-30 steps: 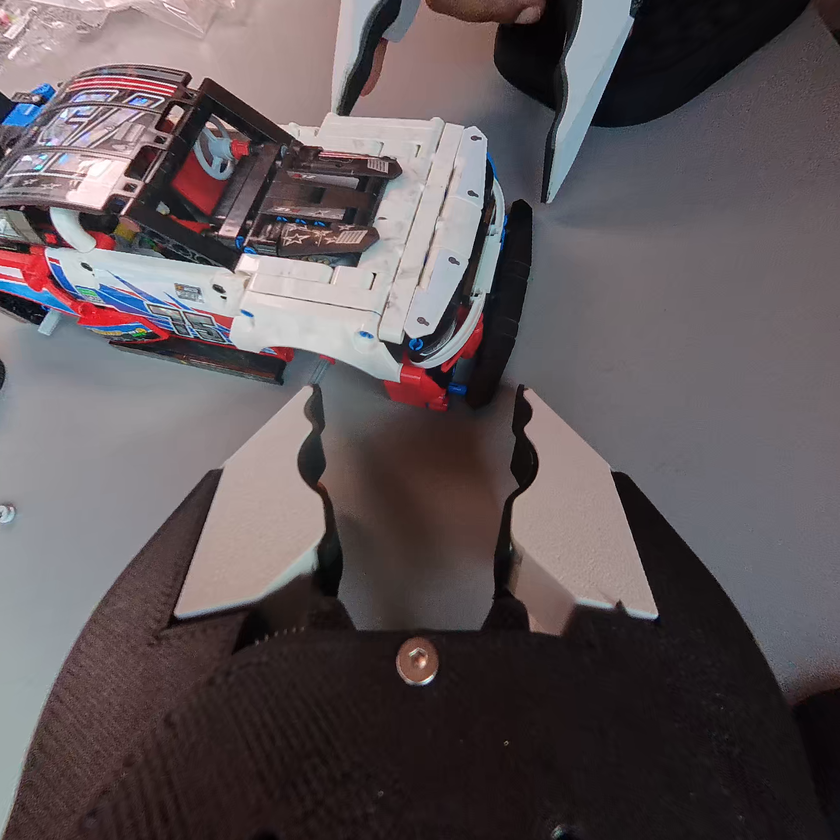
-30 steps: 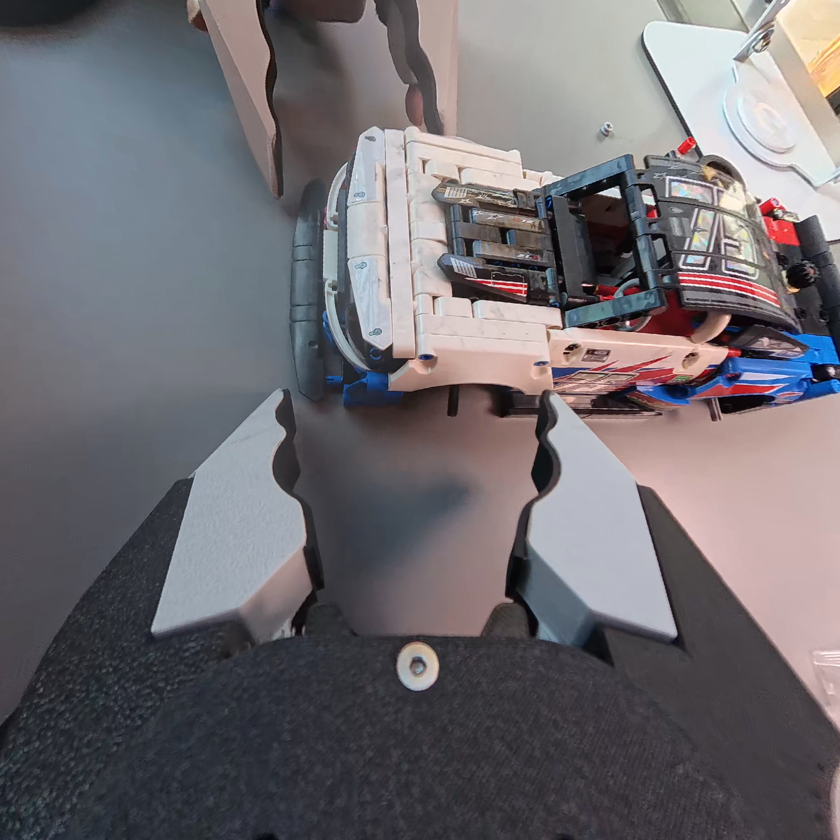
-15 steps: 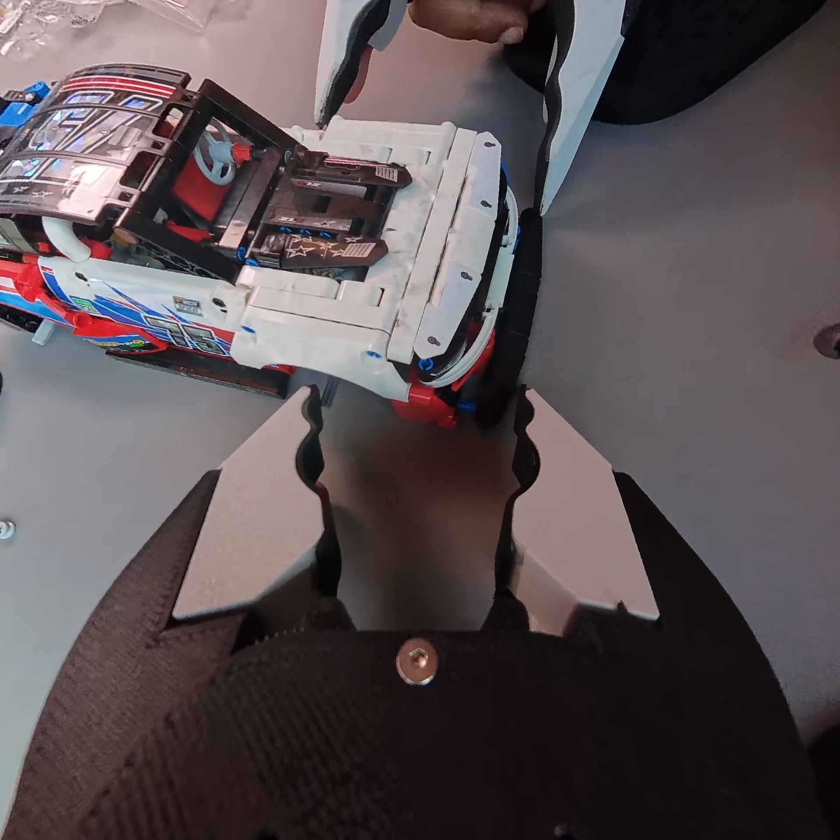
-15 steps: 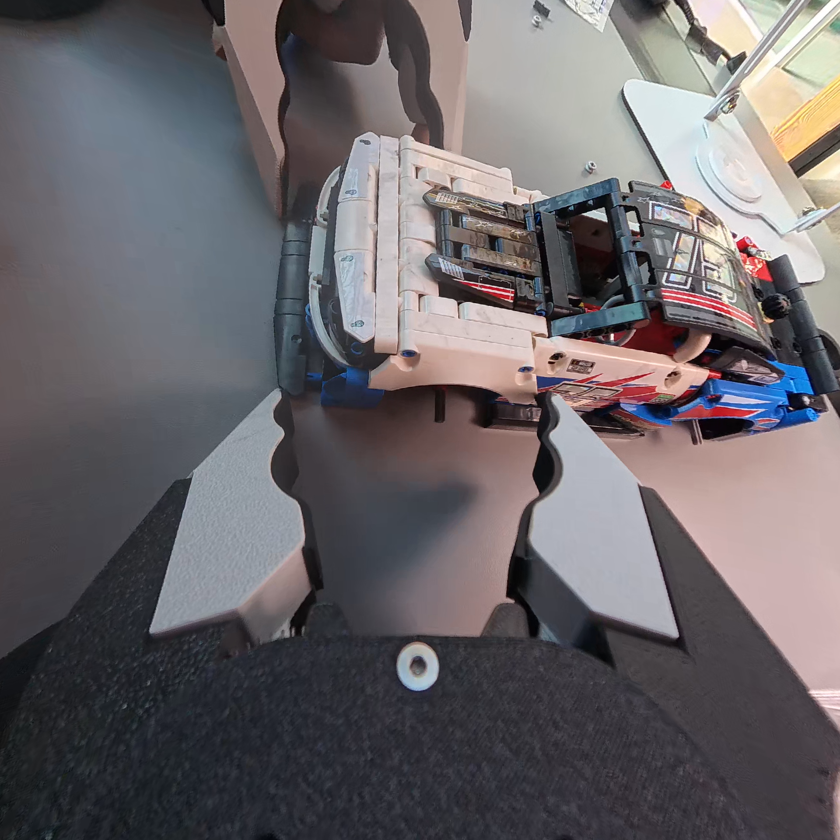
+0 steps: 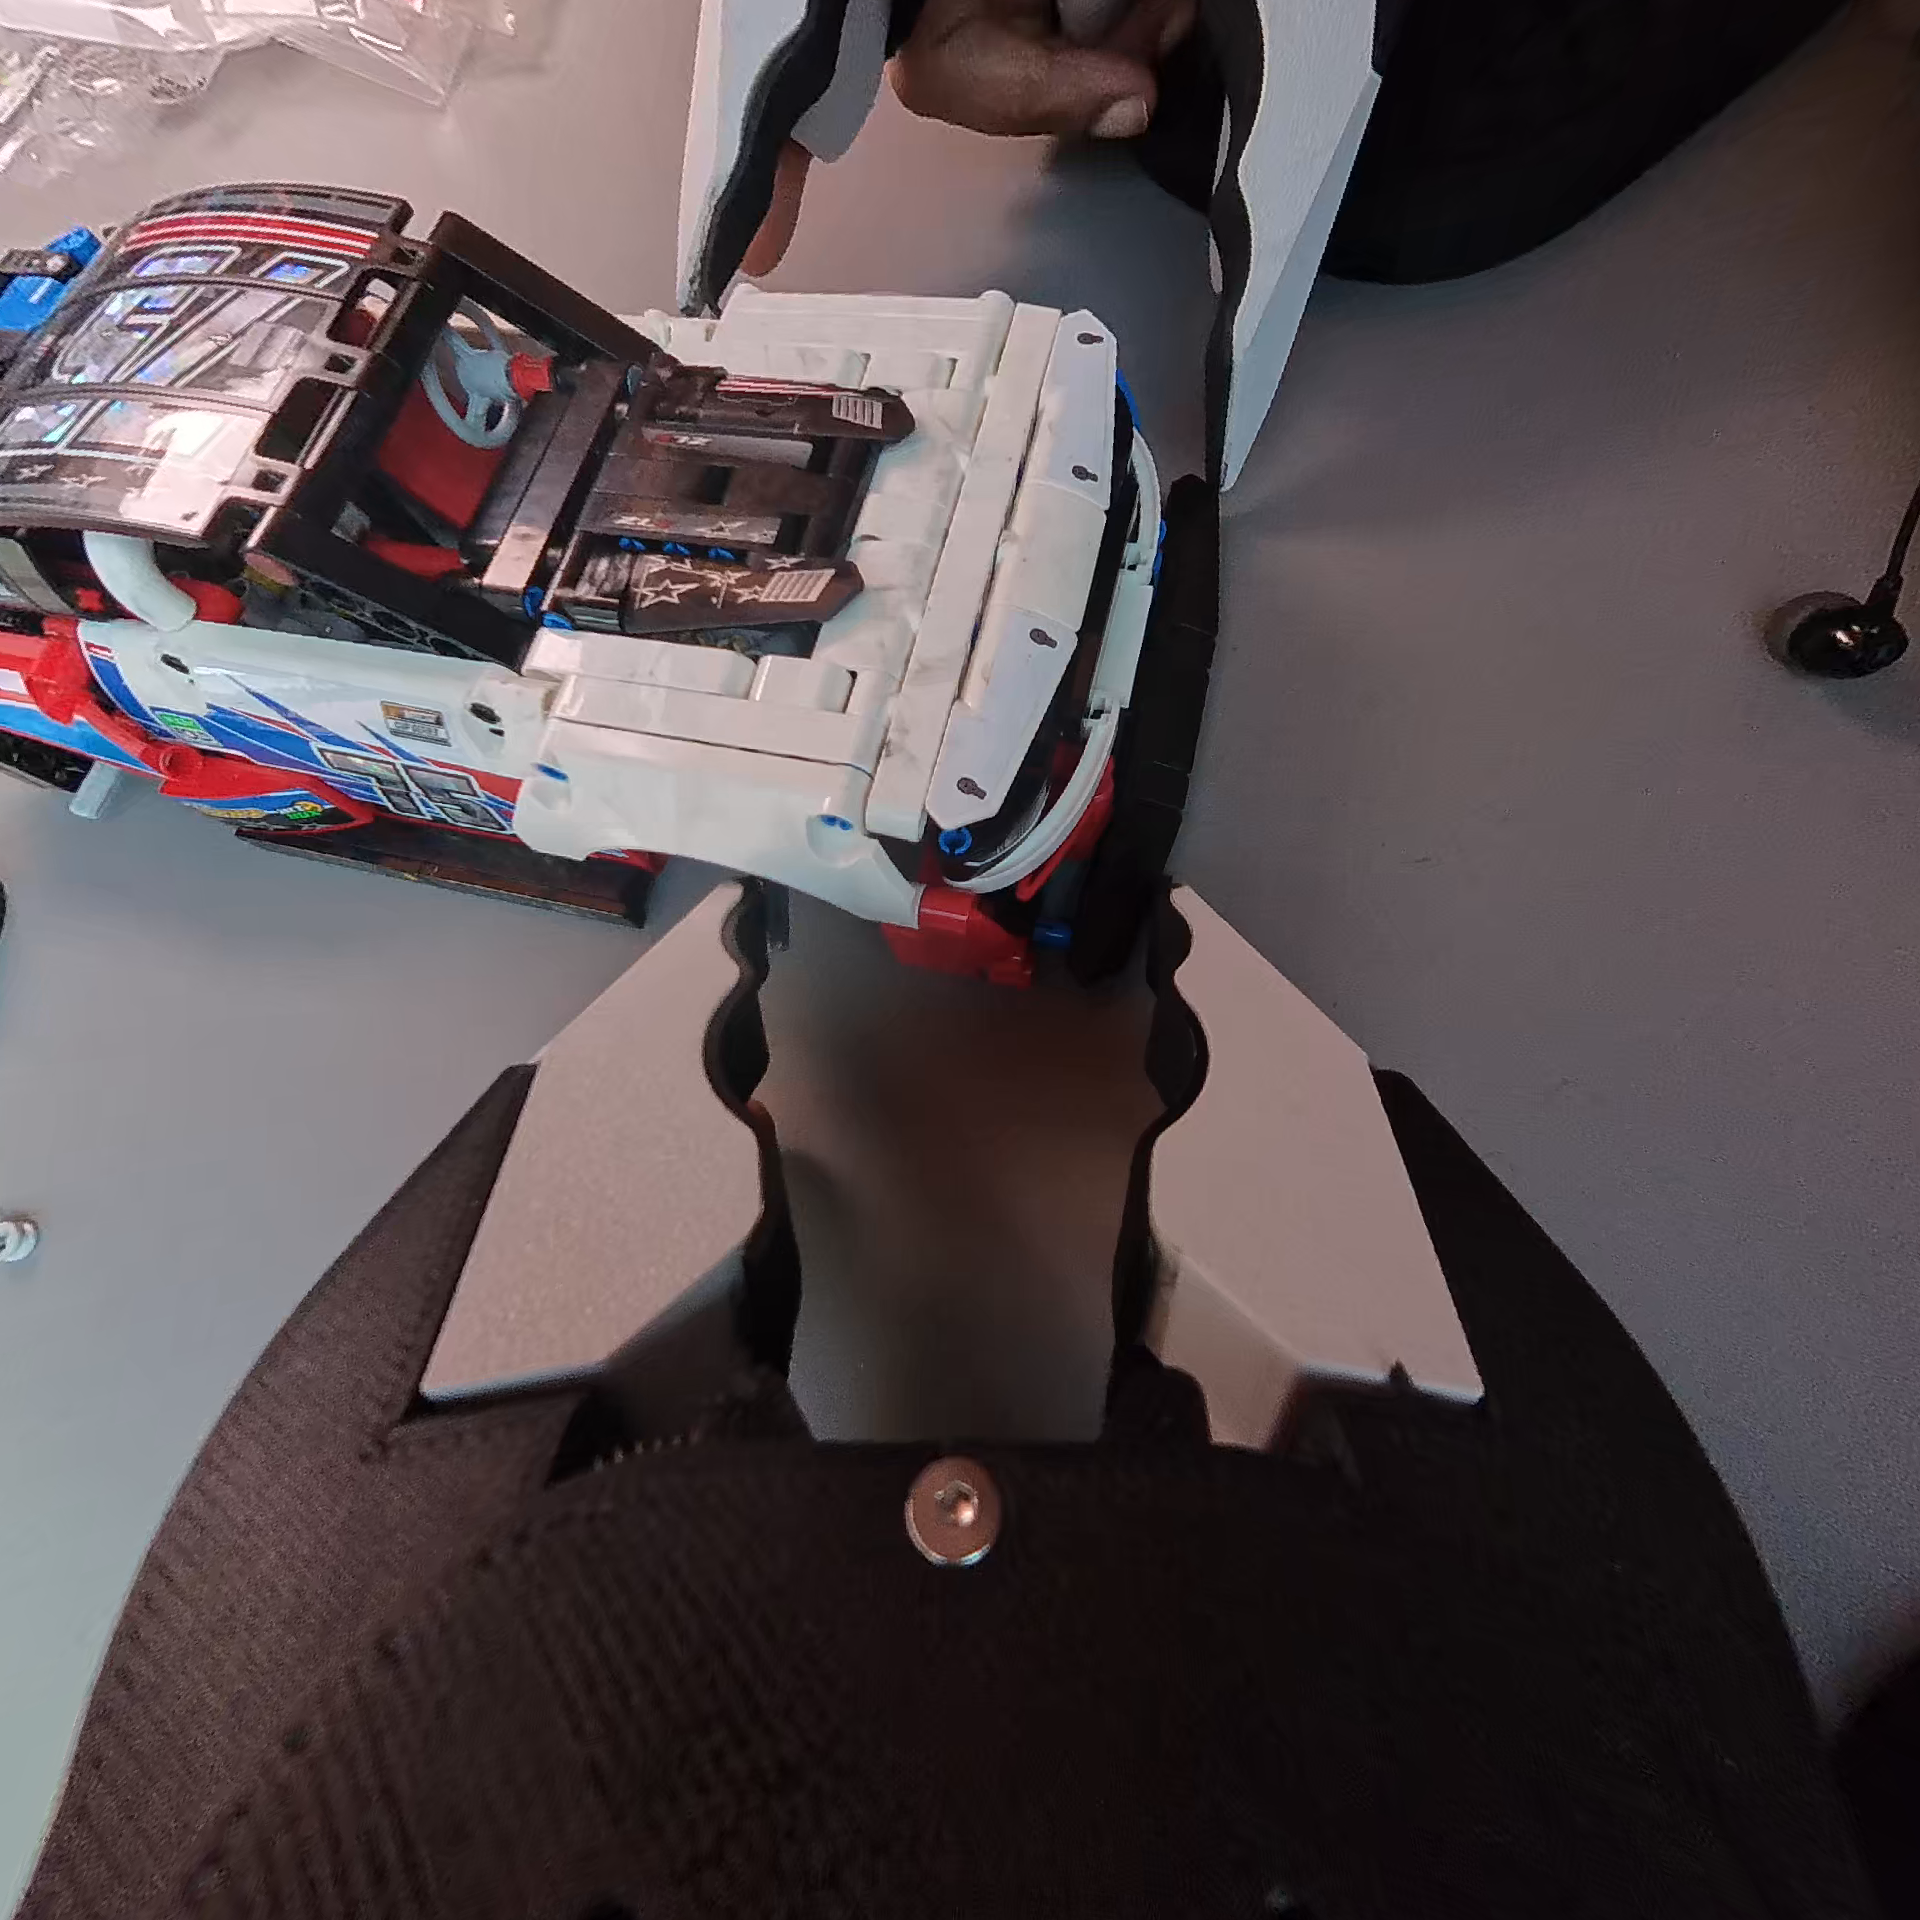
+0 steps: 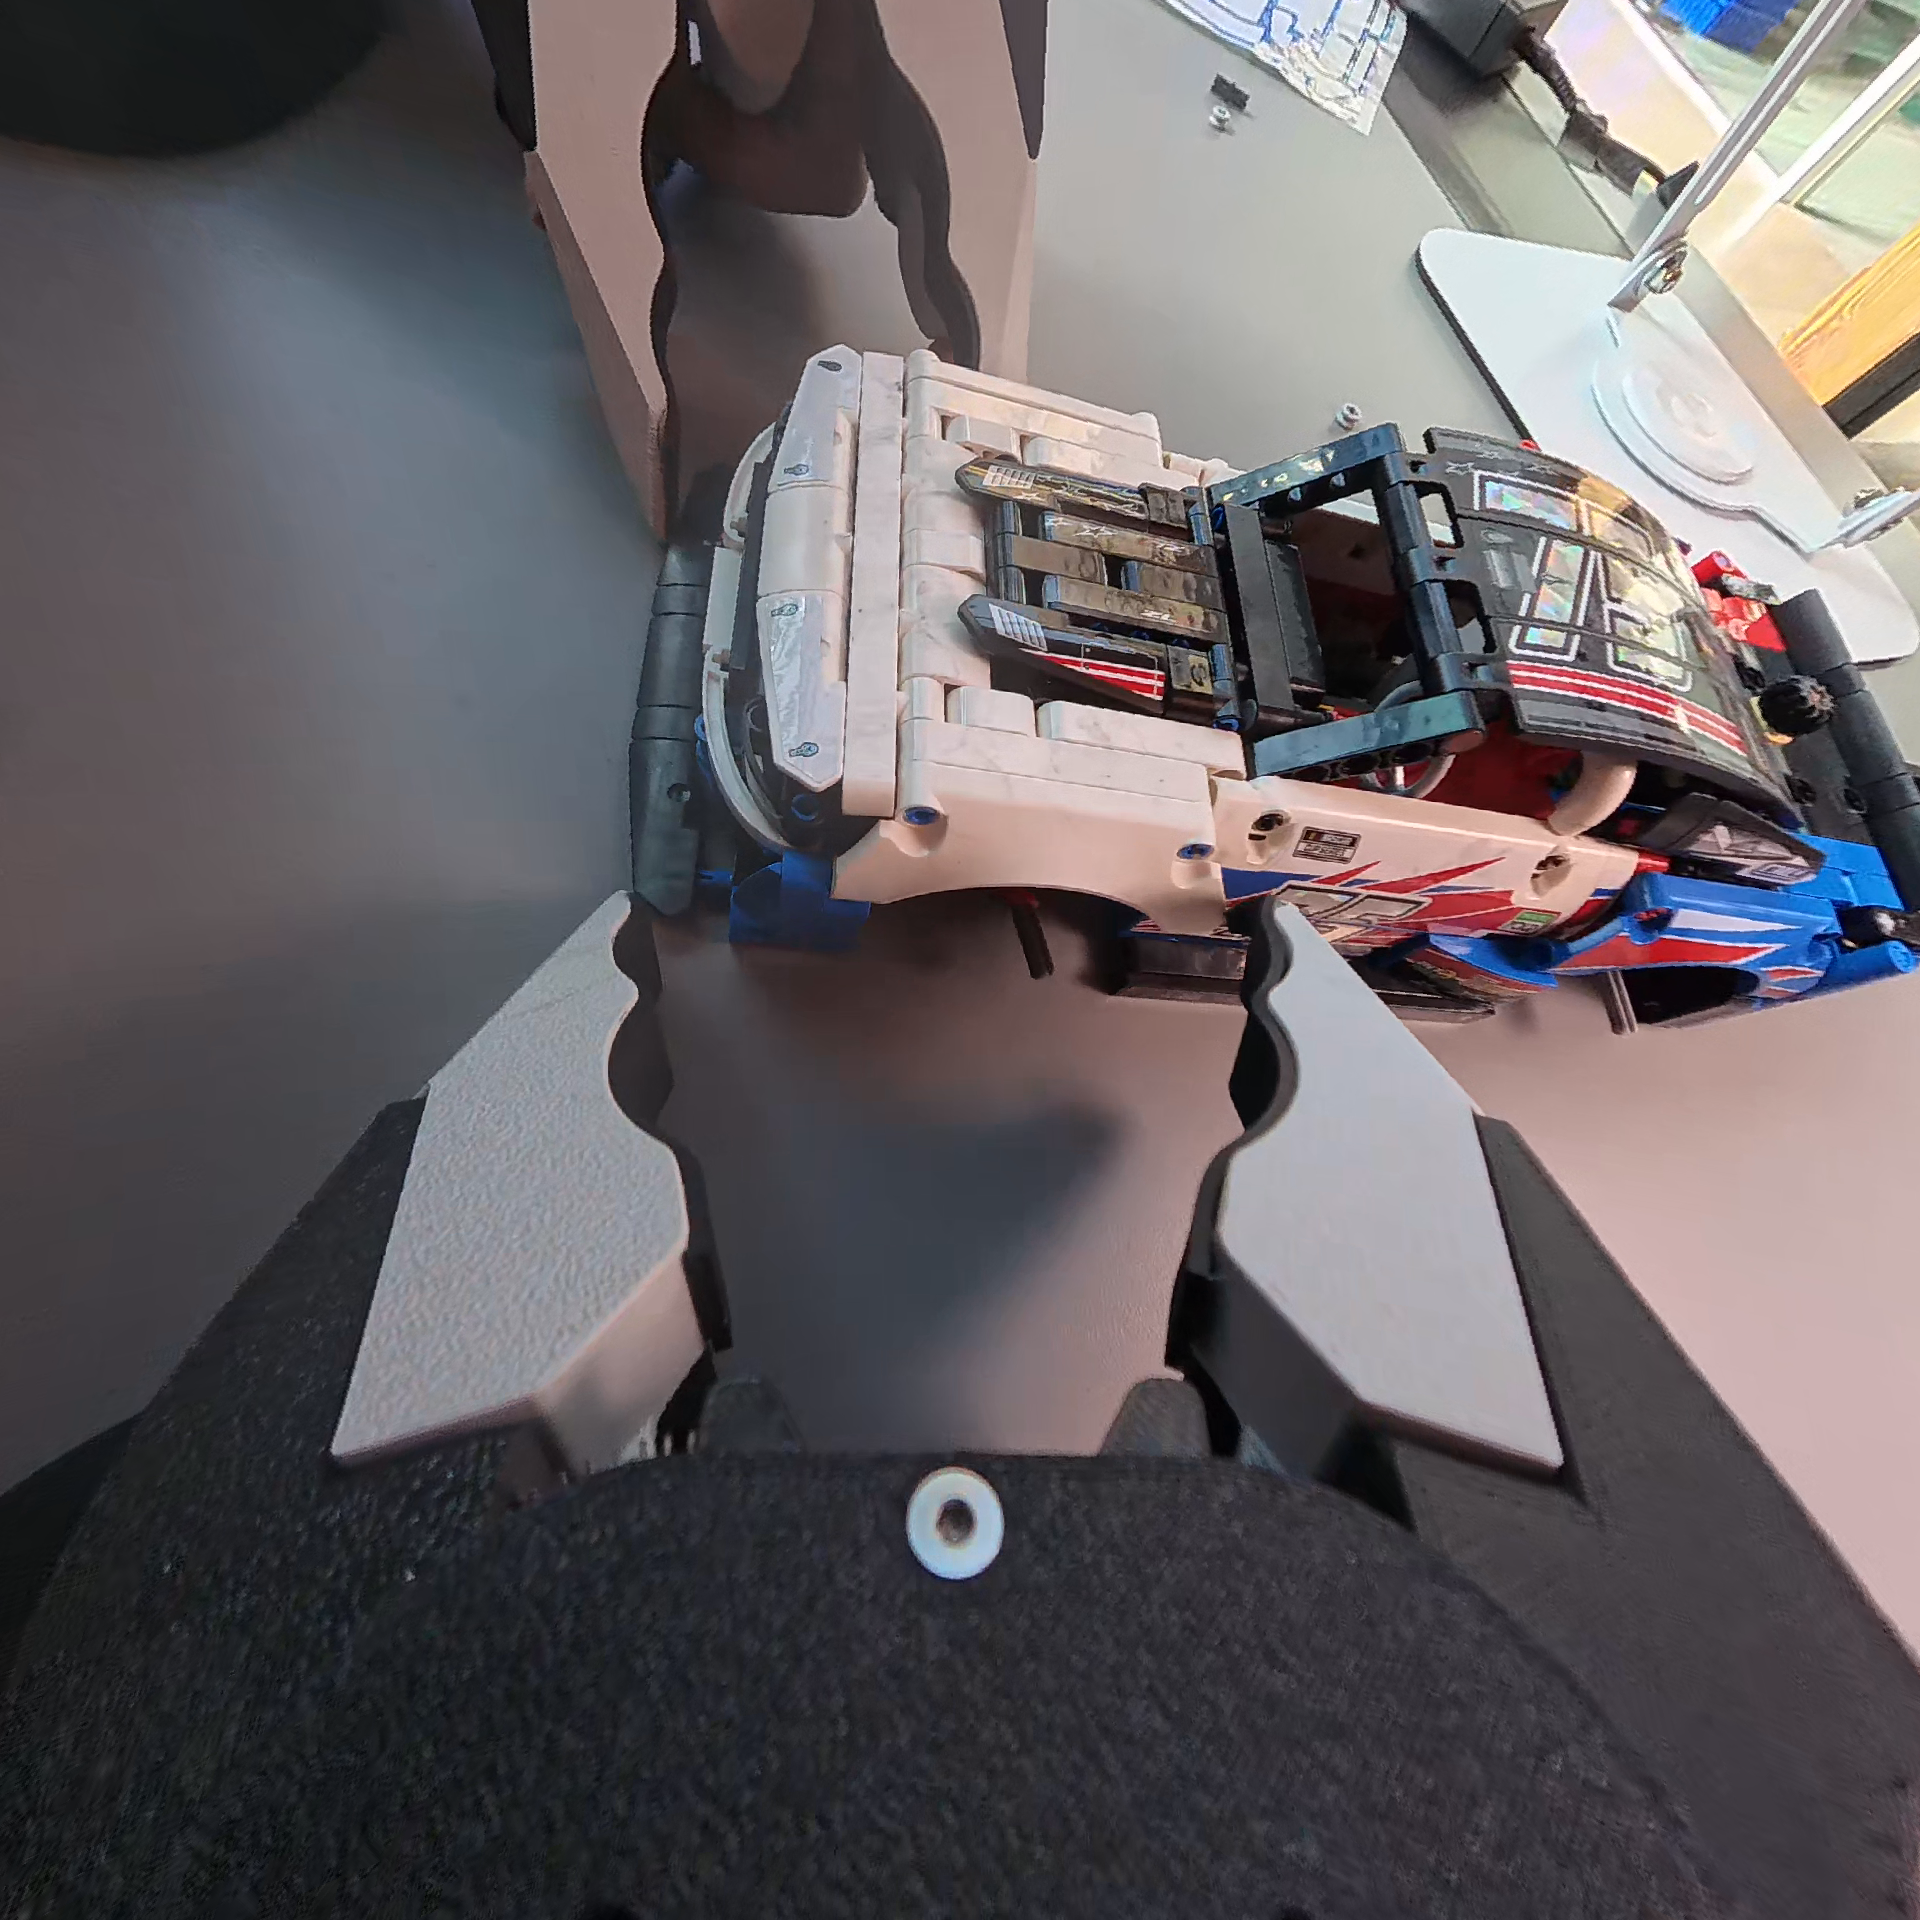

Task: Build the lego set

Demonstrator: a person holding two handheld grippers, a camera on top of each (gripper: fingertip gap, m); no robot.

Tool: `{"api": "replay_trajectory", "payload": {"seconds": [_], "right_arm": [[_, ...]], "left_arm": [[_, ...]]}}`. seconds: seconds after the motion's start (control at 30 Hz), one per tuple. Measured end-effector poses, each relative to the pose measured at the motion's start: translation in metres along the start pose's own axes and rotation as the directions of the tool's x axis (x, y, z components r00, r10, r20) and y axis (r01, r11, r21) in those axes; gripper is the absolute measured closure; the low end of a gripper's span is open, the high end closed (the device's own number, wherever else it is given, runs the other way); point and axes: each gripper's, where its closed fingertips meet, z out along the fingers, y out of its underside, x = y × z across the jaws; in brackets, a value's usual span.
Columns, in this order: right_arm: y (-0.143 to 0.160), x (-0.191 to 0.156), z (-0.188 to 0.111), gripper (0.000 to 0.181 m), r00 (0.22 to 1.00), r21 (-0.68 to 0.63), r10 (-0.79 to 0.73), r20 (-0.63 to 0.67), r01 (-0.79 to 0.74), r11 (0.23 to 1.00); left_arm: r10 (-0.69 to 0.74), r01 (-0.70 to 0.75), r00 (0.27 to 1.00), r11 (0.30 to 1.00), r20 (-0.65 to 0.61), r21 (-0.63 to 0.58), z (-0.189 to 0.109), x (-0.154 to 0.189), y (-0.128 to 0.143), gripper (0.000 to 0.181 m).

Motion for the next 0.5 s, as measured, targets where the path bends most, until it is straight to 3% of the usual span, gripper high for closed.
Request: {"api": "replay_trajectory", "payload": {"seconds": [0.5], "right_arm": [[-0.0031, 0.0038, 0.0080, 0.071, 0.999, 0.005, 0.025, 0.030, -0.025, 1.000]], "left_arm": [[0.004, -0.004, 1.000, 1.000, 0.009, -0.001, 0.0008, -0.0028, -0.0004, 0.111]]}}
